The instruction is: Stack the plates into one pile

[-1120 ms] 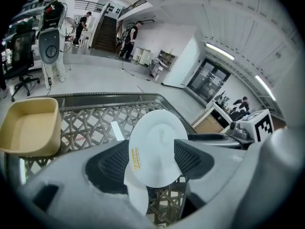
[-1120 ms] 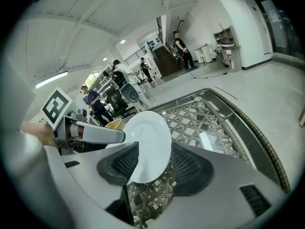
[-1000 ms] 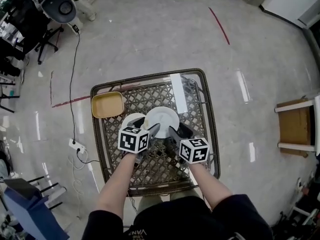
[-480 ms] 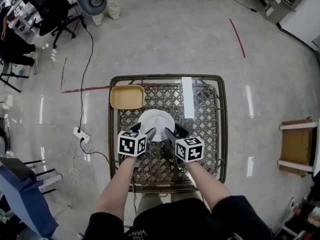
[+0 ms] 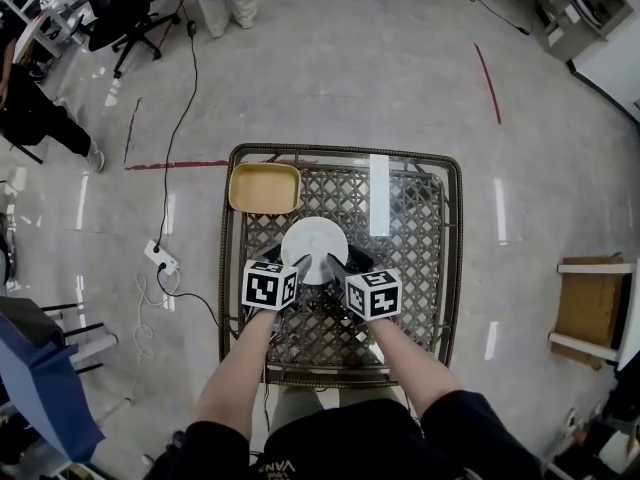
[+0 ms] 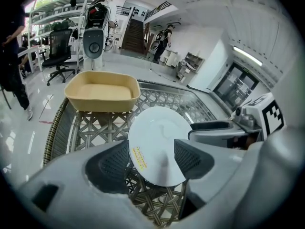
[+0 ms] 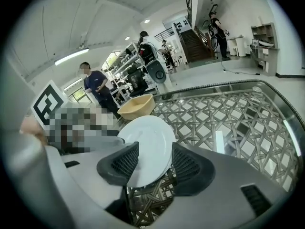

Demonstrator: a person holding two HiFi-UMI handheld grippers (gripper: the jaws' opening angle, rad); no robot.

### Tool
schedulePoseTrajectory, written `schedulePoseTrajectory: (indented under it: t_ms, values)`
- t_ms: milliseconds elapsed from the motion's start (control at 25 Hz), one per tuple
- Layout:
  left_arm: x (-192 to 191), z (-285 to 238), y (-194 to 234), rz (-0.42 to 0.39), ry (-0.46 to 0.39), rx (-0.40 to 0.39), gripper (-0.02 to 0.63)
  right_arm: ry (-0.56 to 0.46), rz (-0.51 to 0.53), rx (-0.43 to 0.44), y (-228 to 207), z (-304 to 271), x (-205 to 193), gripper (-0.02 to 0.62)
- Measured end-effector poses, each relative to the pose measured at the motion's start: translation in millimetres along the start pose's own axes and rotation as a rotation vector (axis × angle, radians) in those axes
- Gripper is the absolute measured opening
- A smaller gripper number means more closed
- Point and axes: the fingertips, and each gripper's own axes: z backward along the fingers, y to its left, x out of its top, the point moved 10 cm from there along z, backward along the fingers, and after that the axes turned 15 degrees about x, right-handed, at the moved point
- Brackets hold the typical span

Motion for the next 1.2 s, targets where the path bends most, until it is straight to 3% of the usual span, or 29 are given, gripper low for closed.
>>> schedulePoseTrajectory:
  t_ms: [360, 800, 1040, 1200]
  values:
    - [-5.5, -4.4, -2.3, -0.019, -0.015, 0.033, 0.299, 0.002, 0.029, -0.01, 0.9, 0.4, -2.2, 0.218]
    - [-5.8, 19.7, -6.3, -0.021, -0.155, 0.064, 0.299, -0.054, 0.044, -0.041, 10.0, 24.5, -5.9, 0.221]
    - [-9.0, 51.3, -13.9, -0.033, -0.255, 0.028, 0.297, -0.121, 0.085, -0.051, 32.1, 51.7, -9.3, 0.148]
    - [-15.0, 78.3, -18.0, -0.056, -0.323, -0.004, 0.223, -0.16, 0.116, -0.062, 50.7, 71.9, -13.8, 0.086]
